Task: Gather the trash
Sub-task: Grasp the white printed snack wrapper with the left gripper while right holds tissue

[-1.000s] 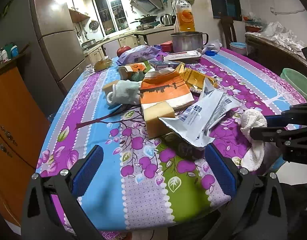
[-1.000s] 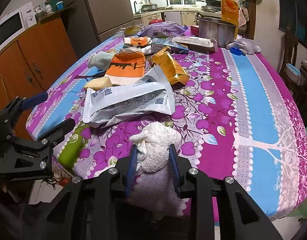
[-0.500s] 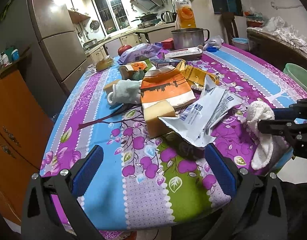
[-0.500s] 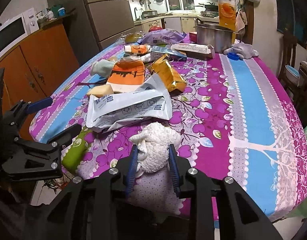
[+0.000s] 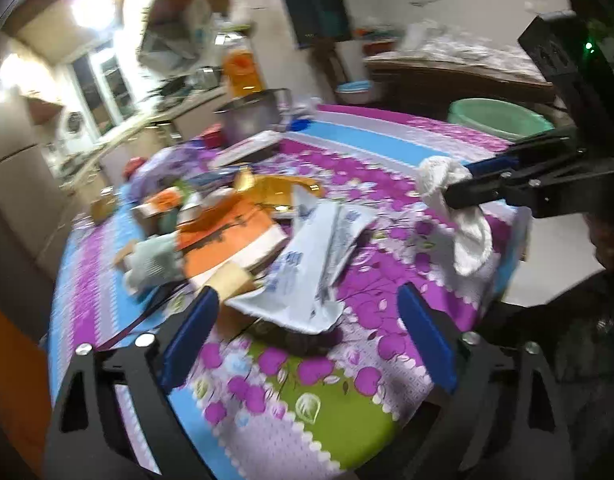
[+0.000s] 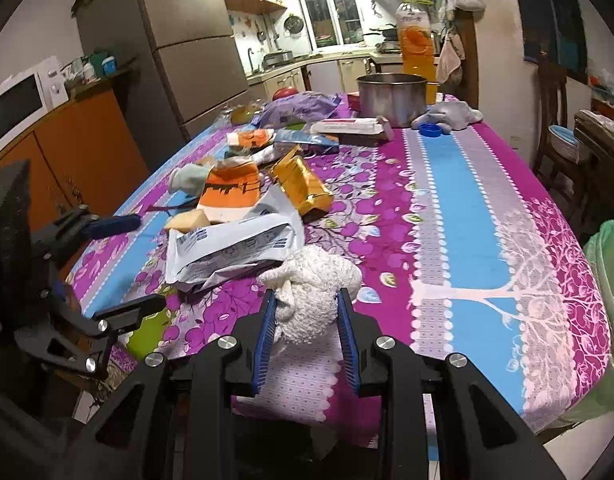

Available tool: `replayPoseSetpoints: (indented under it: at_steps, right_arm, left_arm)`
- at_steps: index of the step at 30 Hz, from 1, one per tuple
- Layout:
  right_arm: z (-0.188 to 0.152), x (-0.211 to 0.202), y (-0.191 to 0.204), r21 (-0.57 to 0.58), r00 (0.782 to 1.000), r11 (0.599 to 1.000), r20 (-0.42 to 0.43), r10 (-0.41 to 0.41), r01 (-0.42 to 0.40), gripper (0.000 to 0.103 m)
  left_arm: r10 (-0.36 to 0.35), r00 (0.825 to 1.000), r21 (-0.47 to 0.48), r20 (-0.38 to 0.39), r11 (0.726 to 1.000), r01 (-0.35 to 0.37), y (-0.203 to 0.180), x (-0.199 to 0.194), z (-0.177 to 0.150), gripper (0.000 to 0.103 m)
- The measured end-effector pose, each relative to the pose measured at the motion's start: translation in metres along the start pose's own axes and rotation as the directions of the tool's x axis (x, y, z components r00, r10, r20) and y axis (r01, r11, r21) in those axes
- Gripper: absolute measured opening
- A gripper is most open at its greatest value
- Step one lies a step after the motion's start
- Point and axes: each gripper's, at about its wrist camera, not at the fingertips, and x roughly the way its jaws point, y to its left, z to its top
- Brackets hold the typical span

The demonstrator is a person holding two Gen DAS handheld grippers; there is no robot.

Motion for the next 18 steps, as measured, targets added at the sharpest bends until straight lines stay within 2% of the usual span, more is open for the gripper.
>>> replayPoseSetpoints:
  at_steps: [2, 5, 11, 15, 18]
  right_arm:
    - [-0.001, -0.001, -0.004, 0.013, 1.000, 1.000, 0.006, 0.001, -0.001, 0.031]
    - [-0.002, -0.001, -0.010, 0.032, 1.000, 0.999, 0.004, 0.001, -0.001, 0.031]
    - [-0.003, 0.004, -0.020, 0.063, 1.000, 0.998, -0.003, 0.002, -0.002, 0.031]
    - [-0.003, 0.008, -0.024, 0.070, 1.000, 0.998, -0.004, 0.005, -0.004, 0.031]
    - [-0.002, 0.010, -0.027, 0.076, 1.000, 0.997, -0.004, 0.004, -0.004, 0.031]
  left_arm:
    - [-0.043, 0.999, 0.005, 0.003, 0.999, 0.043, 0.006, 0.007, 0.007, 0.075]
    - [-0.106, 0.994, 0.008, -0.003, 0.994, 0.106, 0.014, 0.020, 0.017, 0.072]
    - [-0.130, 0.985, 0.083, -0.111, 0.987, 0.140, 0.013, 0.050, 0.021, 0.071]
    - [-0.117, 0.976, 0.127, -0.185, 0.982, 0.142, 0.009, 0.069, 0.019, 0.065]
    - [-0.134, 0.969, 0.140, -0.208, 0.976, 0.165, 0.004, 0.070, 0.017, 0.052]
